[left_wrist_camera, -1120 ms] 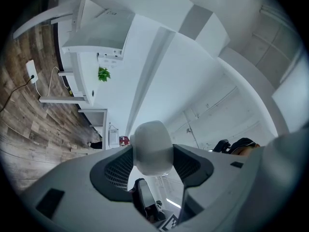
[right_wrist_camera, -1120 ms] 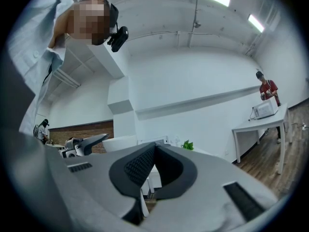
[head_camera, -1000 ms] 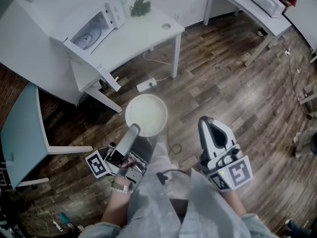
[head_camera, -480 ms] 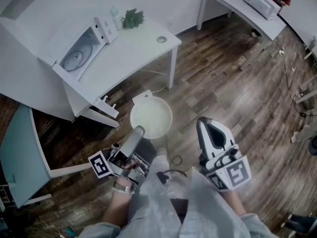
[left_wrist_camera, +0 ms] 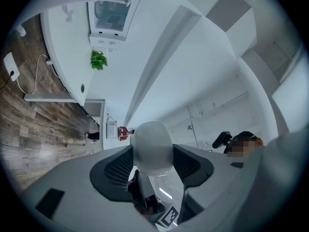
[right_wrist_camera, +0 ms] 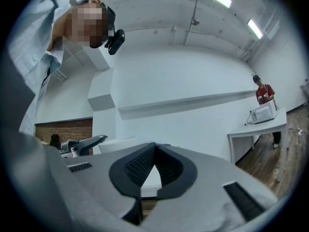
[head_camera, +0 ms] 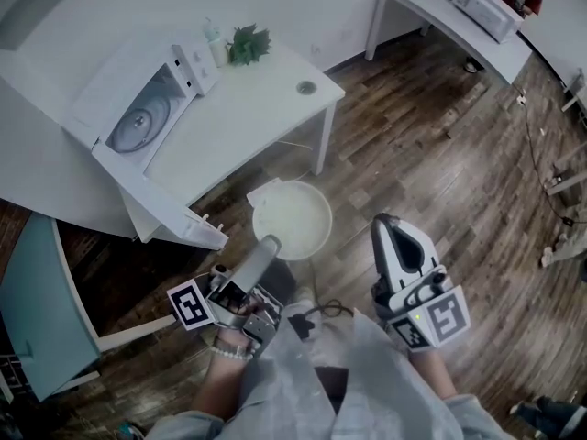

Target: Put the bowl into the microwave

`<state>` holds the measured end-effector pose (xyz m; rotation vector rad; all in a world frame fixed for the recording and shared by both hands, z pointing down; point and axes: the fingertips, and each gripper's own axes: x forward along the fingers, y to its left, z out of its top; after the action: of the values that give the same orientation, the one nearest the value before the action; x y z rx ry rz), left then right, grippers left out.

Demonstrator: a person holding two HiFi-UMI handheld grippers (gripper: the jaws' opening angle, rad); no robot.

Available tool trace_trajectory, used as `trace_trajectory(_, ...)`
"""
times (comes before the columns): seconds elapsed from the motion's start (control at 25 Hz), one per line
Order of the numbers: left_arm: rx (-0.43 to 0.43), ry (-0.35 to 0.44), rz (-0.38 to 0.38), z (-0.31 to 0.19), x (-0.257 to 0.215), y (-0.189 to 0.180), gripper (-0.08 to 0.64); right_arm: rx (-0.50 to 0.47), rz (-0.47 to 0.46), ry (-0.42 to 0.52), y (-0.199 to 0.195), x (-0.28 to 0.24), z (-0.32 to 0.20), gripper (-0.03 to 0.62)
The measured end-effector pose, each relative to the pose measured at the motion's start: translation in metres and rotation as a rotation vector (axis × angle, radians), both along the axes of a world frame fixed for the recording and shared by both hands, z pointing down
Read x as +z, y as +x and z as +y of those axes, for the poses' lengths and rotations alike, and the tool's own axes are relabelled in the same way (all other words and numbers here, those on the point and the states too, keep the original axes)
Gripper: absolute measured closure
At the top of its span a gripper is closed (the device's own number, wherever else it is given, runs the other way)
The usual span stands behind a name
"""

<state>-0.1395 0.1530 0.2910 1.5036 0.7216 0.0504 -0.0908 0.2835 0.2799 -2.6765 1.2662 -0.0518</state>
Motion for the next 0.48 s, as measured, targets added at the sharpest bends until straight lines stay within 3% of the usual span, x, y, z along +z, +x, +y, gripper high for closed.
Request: trace_trajectory(0.48, -0.002, 0.032, 0.004, -0.007, 0.004, 0.041, 0.305, 0.002, 0.020, -0.036, 0.039, 0.005, -0.004, 0.594)
